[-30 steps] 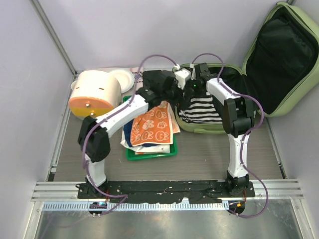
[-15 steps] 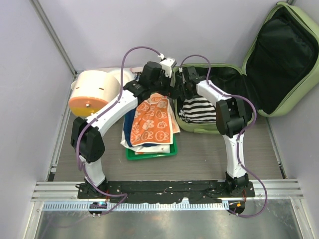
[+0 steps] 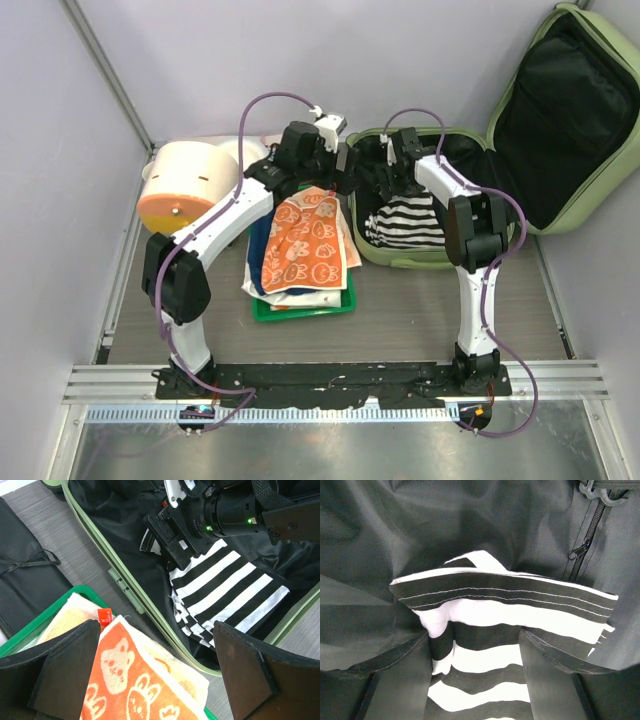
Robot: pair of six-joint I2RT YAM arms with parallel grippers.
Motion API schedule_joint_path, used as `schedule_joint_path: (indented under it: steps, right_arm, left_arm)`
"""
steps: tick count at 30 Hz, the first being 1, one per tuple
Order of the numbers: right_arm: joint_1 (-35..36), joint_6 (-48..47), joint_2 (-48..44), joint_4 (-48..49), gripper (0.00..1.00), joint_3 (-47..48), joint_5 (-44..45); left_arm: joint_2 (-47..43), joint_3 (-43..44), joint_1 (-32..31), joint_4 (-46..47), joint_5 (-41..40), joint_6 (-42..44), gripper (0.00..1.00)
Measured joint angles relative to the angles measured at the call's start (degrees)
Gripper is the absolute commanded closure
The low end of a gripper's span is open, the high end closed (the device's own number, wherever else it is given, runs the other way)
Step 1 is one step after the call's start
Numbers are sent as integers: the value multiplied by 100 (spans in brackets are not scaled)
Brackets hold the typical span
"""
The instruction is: Open, take out, and arrange the luggage
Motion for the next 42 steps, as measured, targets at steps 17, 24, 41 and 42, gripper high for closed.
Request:
schedule_joint_path:
  steps: [17,24,41,42]
  right_arm:
    - [551,20,-4,-90,30,286,151]
    - [629,-37,212,28,37,415,339]
    - [557,-341,219,129,99,315,415]
    - [516,-297,175,107,99,315,306]
  left_arm:
    - [4,-177,0,4,98,-48,0]
    - [4,-214,0,4,98,-68,0]
    - [9,-214,-42,2,262,-24,0]
    - [17,-214,-68,2,262,15,1]
